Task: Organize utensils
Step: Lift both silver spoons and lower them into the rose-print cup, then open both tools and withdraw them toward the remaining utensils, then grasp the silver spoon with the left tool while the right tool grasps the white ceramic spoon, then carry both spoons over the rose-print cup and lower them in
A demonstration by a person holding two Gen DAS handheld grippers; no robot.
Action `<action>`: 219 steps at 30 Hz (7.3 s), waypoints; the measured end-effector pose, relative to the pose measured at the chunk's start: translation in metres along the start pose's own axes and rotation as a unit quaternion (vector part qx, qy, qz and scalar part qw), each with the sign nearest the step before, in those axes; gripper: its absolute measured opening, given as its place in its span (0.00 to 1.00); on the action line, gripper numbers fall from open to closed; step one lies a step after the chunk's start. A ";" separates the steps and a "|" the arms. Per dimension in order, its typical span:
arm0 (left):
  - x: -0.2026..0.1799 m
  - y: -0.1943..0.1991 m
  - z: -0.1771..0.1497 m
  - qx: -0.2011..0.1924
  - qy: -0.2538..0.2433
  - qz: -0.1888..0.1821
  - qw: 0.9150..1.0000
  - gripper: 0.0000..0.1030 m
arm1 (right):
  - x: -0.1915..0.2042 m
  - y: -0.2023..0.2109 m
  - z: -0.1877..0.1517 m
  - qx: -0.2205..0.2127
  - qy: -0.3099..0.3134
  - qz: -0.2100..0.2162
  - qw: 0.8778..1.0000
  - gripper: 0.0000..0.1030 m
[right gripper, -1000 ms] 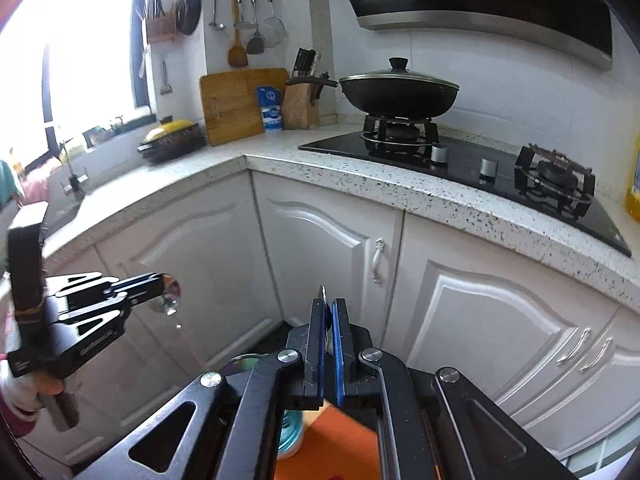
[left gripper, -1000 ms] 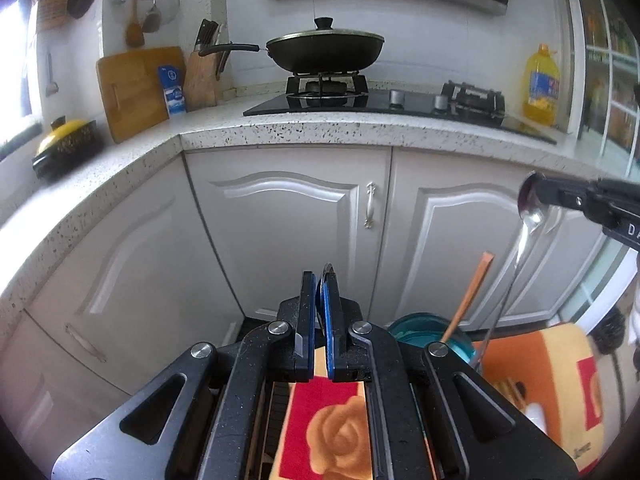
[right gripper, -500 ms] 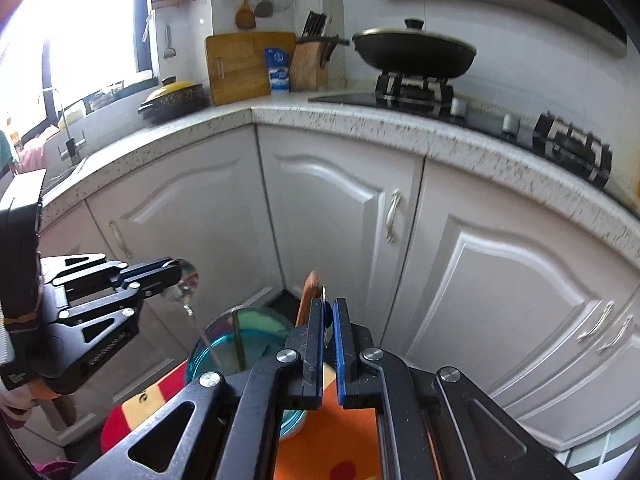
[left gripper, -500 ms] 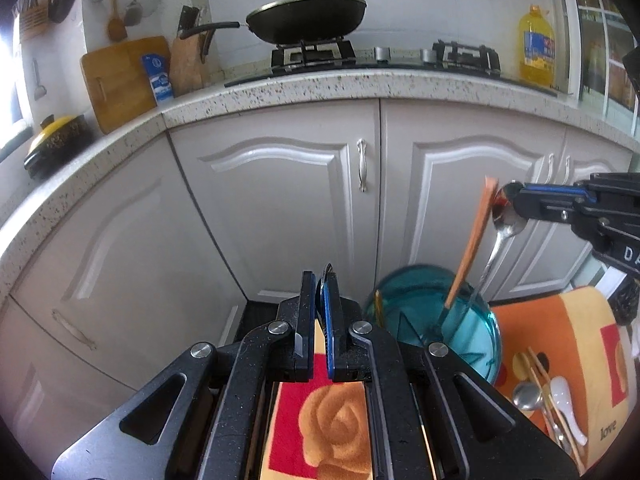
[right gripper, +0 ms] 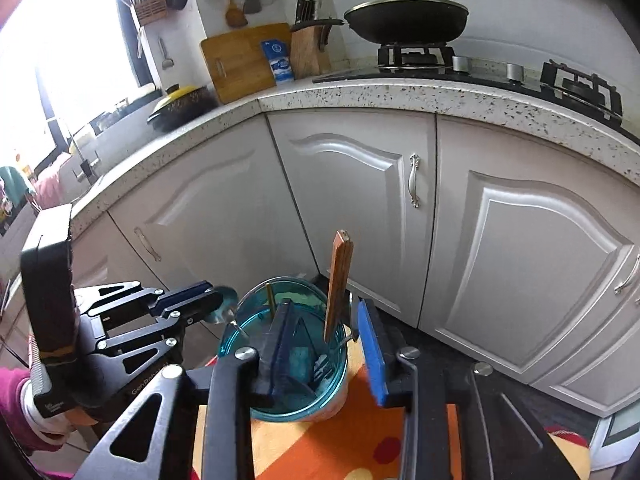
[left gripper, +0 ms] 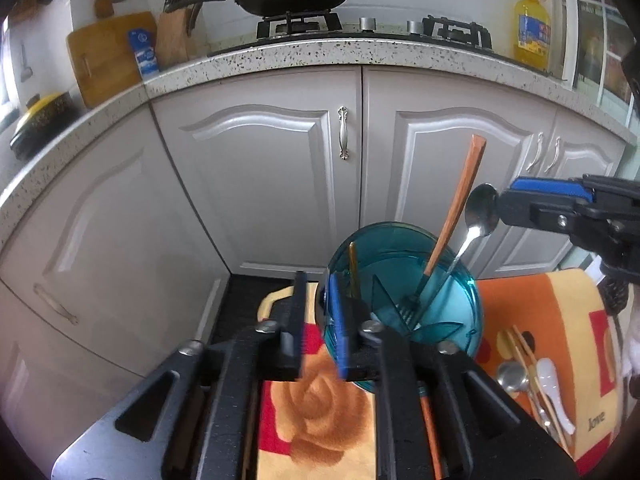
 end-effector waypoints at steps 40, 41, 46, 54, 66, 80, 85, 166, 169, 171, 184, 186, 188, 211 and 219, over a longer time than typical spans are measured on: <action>-0.057 0.098 -0.037 -0.038 0.006 -0.094 0.995 0.43 | -0.045 0.091 -0.130 0.047 -0.050 -0.068 0.995 0.39; -0.061 0.098 -0.040 -0.035 0.007 -0.107 0.994 0.46 | -0.050 0.093 -0.136 0.050 -0.054 -0.071 0.995 0.39; -0.086 0.090 -0.057 -0.012 0.013 -0.171 0.985 0.50 | -0.071 0.094 -0.164 0.070 -0.080 -0.083 0.991 0.40; -0.127 0.065 -0.078 0.041 0.006 -0.241 0.970 0.50 | -0.105 0.078 -0.216 0.111 -0.116 -0.097 0.982 0.40; -0.160 0.020 -0.091 0.109 0.017 -0.274 0.956 0.50 | -0.122 0.047 -0.235 0.148 -0.125 -0.119 0.974 0.35; -0.198 -0.026 -0.090 0.152 0.031 -0.282 0.947 0.50 | -0.148 0.046 -0.232 0.136 -0.145 -0.116 0.973 0.13; -0.212 -0.041 -0.085 0.159 0.037 -0.282 0.945 0.49 | -0.171 0.061 -0.234 0.131 -0.163 -0.131 0.969 0.13; 0.001 0.086 0.036 -0.080 0.118 -0.188 0.972 0.02 | -0.003 0.046 -0.045 -0.014 -0.113 0.120 0.986 0.13; 0.013 0.076 0.040 -0.088 0.118 -0.165 0.975 0.02 | 0.004 0.033 -0.032 -0.014 -0.114 0.138 0.984 0.13; 0.020 0.069 0.040 -0.089 0.120 -0.156 0.976 0.02 | 0.009 0.023 -0.029 -0.007 -0.108 0.142 0.984 0.13; 0.027 0.040 0.030 -0.102 0.118 -0.110 0.982 0.02 | 0.007 -0.017 -0.031 -0.002 -0.094 0.126 0.988 0.13; 0.027 0.037 0.027 -0.100 0.119 -0.108 0.982 0.02 | 0.010 -0.023 -0.030 -0.009 -0.084 0.123 0.989 0.13; 0.028 0.037 0.027 -0.101 0.119 -0.106 0.982 0.02 | 0.014 -0.030 -0.029 -0.015 -0.075 0.125 0.989 0.13; 0.023 0.018 0.016 -0.097 0.130 -0.090 0.983 0.02 | 0.006 -0.075 -0.038 -0.075 0.034 0.108 0.991 0.13; 0.017 0.014 0.016 -0.094 0.128 -0.090 0.983 0.02 | 0.004 -0.074 -0.040 -0.076 0.044 0.106 0.991 0.13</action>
Point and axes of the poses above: each gripper's, at about its wrist camera, not at the fingertips, and y roughly against the way its jaws point, x to its left, z to its top, the point moved 4 cm from there along -y, roughly the way its jaws point, and after that the axes turned 11 degrees about -y, right-handed, at the moved point
